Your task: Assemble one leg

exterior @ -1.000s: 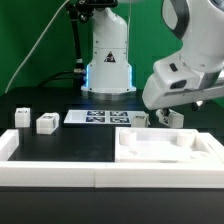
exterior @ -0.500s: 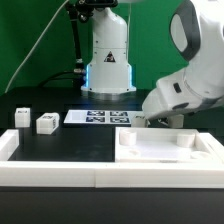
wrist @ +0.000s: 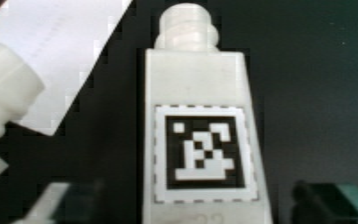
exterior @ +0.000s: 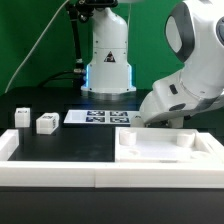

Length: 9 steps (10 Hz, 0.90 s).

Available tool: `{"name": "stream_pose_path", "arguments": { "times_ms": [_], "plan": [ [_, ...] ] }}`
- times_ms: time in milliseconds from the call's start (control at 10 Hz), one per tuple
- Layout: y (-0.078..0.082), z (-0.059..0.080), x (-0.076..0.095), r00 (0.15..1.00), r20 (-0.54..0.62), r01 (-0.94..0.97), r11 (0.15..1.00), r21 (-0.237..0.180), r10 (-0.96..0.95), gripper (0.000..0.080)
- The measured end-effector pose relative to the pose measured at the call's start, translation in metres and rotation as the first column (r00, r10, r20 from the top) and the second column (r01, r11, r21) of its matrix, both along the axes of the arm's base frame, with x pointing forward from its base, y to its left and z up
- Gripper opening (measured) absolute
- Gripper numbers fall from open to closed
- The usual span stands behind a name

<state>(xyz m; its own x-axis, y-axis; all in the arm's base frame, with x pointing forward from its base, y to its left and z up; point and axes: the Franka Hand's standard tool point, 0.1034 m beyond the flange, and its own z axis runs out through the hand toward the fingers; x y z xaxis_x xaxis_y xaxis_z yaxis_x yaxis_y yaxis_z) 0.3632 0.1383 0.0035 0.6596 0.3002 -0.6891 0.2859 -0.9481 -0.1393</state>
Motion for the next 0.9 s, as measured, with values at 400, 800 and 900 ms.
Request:
{"name": "stream_pose_path", "arguments": {
  "times_ms": [400, 800, 900],
  "plan": [
    [0.000, 0.000, 0.000, 1.000, 0.000, 0.000, 1.000, 0.000, 0.000, 0.0291],
    [0.000, 0.002, 0.000, 1.000, -0.005, 0.000, 1.000, -0.001, 0.000, 0.0291],
    [0.001, 0.017, 0.001, 0.999, -0.036, -0.001, 1.000, -0.010, 0.000, 0.0291]
  ]
}}
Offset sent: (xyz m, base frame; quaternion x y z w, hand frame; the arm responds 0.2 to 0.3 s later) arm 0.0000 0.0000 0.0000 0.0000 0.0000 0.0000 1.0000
